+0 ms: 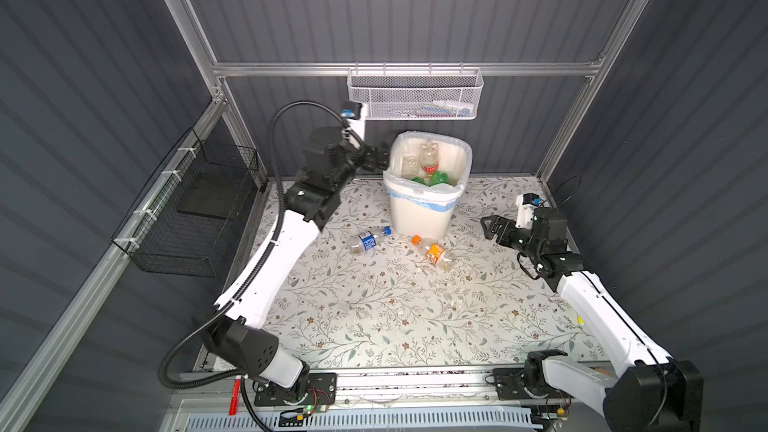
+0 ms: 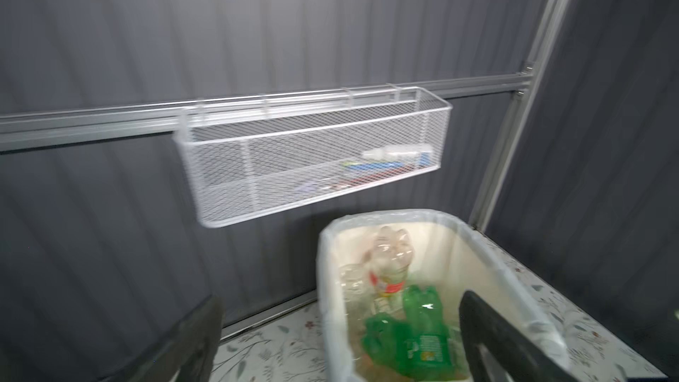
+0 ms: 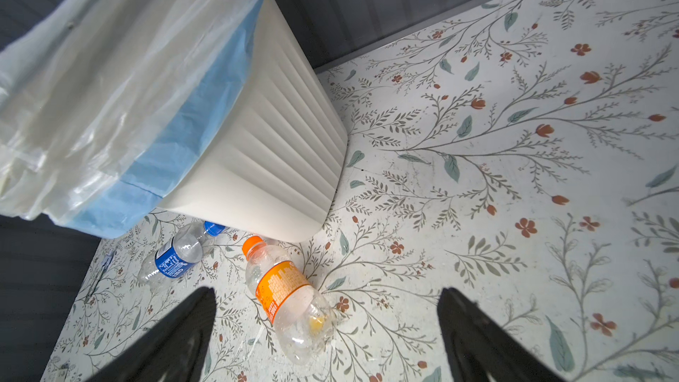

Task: Throw the plastic bottles in the bin
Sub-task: 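Carry the red-labelled bottle over the bin and open the left gripper, then lower the left gripper to the blue-labelled bottle and grasp it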

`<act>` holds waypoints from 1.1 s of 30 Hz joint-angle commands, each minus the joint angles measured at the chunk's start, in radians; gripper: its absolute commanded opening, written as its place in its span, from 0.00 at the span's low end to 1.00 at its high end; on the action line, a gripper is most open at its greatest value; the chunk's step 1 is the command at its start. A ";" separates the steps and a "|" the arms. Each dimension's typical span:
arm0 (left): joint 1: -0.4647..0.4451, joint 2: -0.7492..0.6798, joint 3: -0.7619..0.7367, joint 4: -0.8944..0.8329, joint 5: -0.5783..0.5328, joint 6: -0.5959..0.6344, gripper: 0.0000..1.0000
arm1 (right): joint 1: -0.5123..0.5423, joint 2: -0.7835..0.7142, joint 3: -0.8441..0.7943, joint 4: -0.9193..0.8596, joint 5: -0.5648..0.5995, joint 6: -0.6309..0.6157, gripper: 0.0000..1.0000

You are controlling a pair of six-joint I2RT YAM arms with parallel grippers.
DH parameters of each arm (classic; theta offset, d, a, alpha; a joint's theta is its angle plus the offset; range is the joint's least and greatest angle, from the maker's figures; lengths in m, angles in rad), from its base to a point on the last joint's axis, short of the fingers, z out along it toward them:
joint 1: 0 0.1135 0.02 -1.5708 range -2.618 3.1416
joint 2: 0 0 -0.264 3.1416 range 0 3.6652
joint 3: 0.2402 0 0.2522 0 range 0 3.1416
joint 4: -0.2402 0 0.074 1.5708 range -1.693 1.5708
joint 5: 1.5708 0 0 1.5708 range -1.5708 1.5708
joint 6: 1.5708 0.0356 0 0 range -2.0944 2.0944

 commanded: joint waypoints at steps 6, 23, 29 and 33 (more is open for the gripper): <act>0.204 0.049 -0.368 -0.086 0.164 -0.020 1.00 | 0.006 0.045 -0.030 0.048 -0.010 0.007 0.96; 0.172 0.295 -0.472 -0.096 0.296 0.193 1.00 | 0.006 0.113 -0.069 0.118 -0.043 0.002 0.97; 0.088 0.385 -0.410 -0.168 0.272 0.287 1.00 | 0.006 0.147 -0.068 0.142 -0.062 0.007 0.97; 0.076 0.459 -0.369 -0.181 0.242 0.279 0.99 | 0.007 0.150 -0.075 0.147 -0.064 0.007 0.97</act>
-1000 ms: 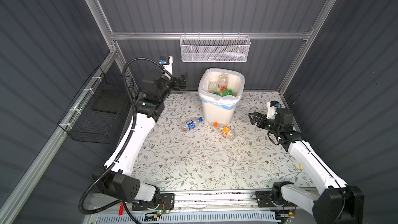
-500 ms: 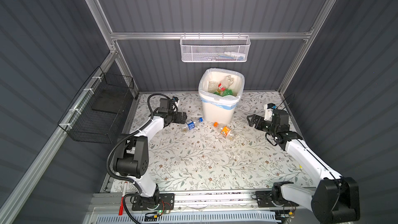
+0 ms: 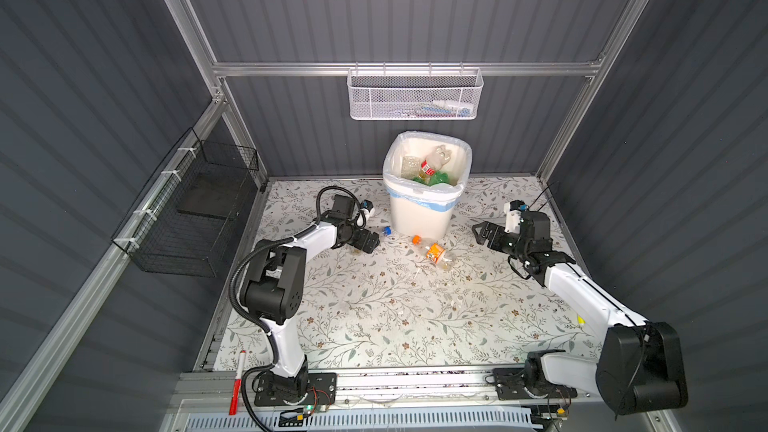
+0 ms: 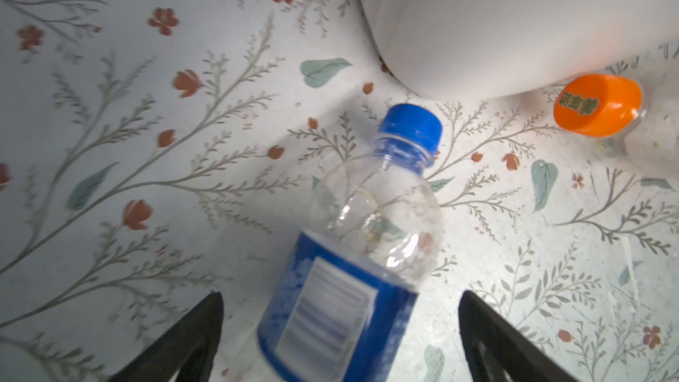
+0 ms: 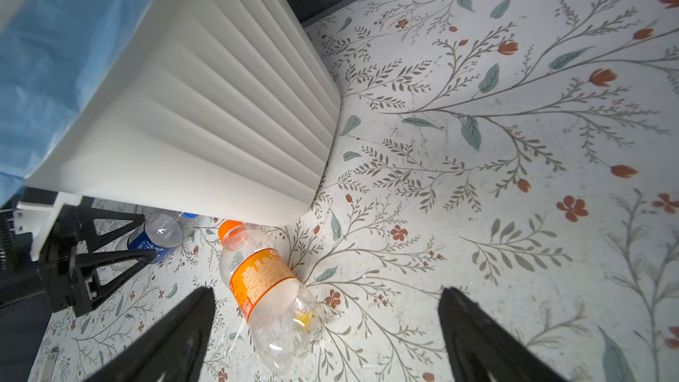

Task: Throw the plastic bottles in the bin
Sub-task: 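Lower the left gripper to the blue-labelled bottle and grasp it, then lift the blue-labelled bottle with the left gripper over the bin and release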

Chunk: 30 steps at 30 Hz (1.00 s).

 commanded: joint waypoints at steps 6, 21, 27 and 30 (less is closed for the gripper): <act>0.000 0.061 0.046 -0.018 -0.054 -0.005 0.80 | 0.004 -0.017 -0.018 0.013 0.009 -0.007 0.97; 0.002 -0.388 -0.203 0.195 -0.044 -0.156 0.58 | 0.005 -0.014 -0.007 0.005 -0.012 0.008 0.96; 0.003 -0.667 -0.269 0.312 -0.051 -0.209 0.59 | 0.005 -0.029 0.002 -0.028 0.004 -0.011 0.96; 0.005 -0.799 -0.266 0.384 -0.050 -0.202 0.60 | 0.005 -0.033 -0.009 -0.031 0.007 -0.008 0.96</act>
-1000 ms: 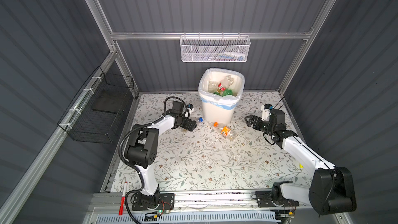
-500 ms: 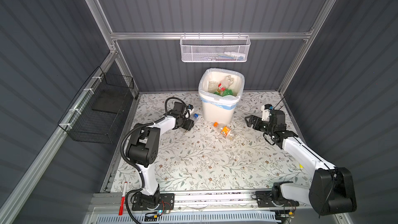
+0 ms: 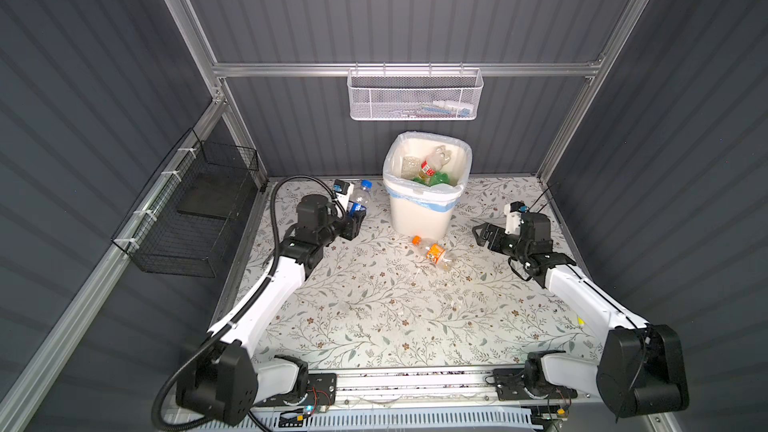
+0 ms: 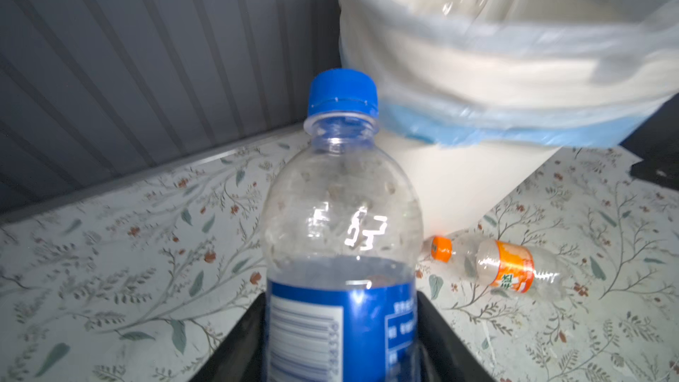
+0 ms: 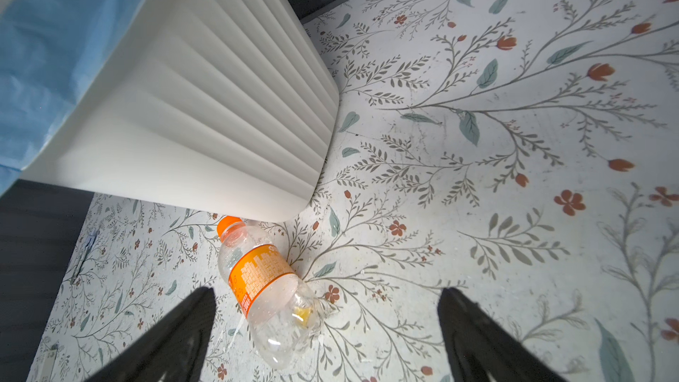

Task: Throw the plastic bottles in the bin
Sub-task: 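Lift the blue-labelled bottle with the left gripper over the bin and release, then withdraw the left gripper while the right gripper grasps the orange-labelled bottle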

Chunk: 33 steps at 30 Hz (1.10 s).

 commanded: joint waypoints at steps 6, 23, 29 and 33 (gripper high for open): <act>0.007 -0.293 -0.003 0.359 0.076 -0.007 0.59 | 0.008 -0.034 -0.028 -0.004 0.011 0.011 0.95; -0.039 0.531 1.052 -0.065 0.291 -0.289 1.00 | 0.060 -0.091 -0.006 -0.058 0.061 0.008 0.95; -0.035 0.418 0.936 0.018 0.133 -0.235 1.00 | 0.061 -0.092 0.001 -0.105 0.045 -0.030 0.96; -0.013 0.331 0.859 0.023 0.072 -0.203 1.00 | 0.071 -0.007 0.044 -0.134 -0.031 -0.063 0.96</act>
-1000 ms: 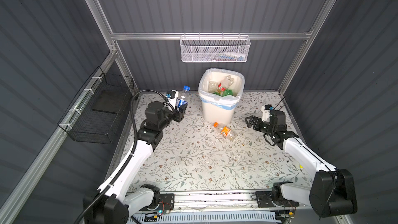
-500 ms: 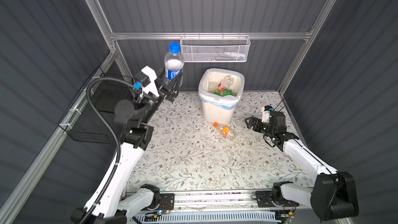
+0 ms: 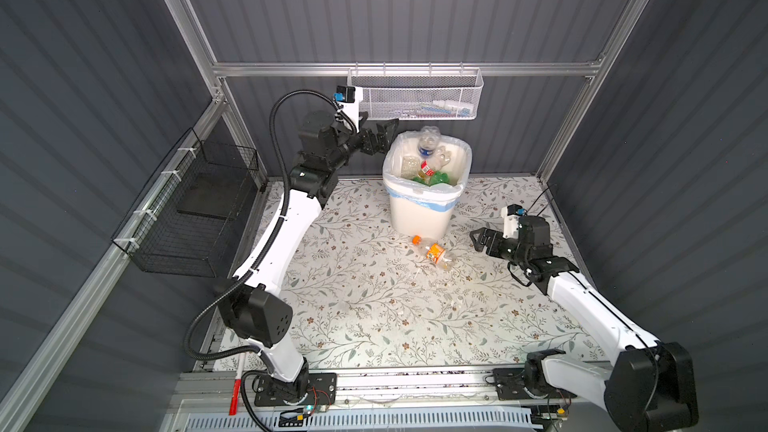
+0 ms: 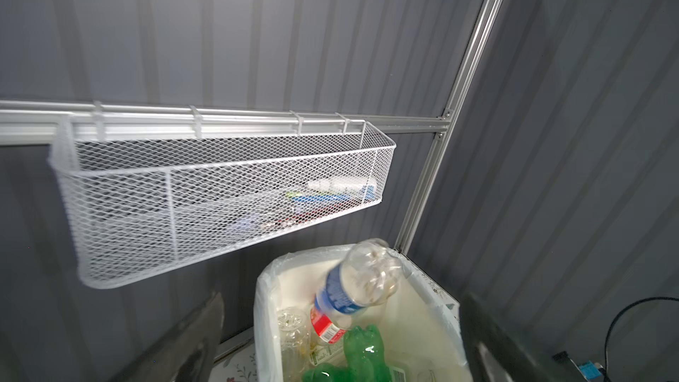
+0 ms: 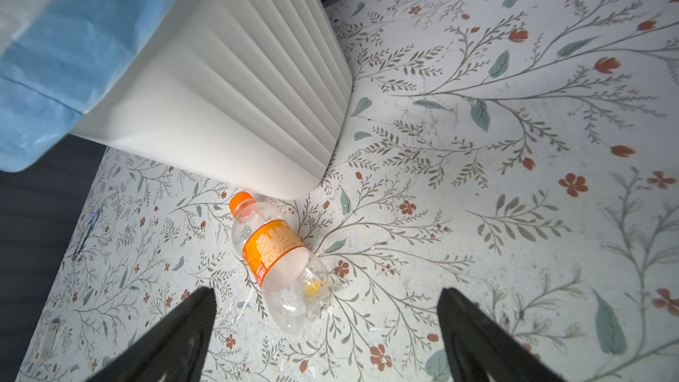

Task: Throw the plastic bottles in the bin
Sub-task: 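Withdraw the left gripper while the right gripper grasps the orange-labelled bottle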

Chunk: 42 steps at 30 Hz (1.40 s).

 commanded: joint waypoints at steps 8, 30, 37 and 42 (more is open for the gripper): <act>0.134 -0.289 -0.284 0.016 -0.151 0.029 1.00 | 0.152 0.205 0.127 -0.130 -0.022 -0.224 0.97; 0.314 -0.378 -0.825 0.000 -0.107 -0.074 1.00 | 0.351 0.559 0.317 -0.065 0.199 -0.397 0.96; 0.318 -0.372 -0.849 0.014 -0.096 -0.076 1.00 | 0.385 0.608 0.305 -0.065 0.249 -0.387 0.84; 0.320 -0.373 -0.855 0.018 -0.092 -0.078 1.00 | 0.397 0.570 0.249 -0.037 0.282 -0.361 0.63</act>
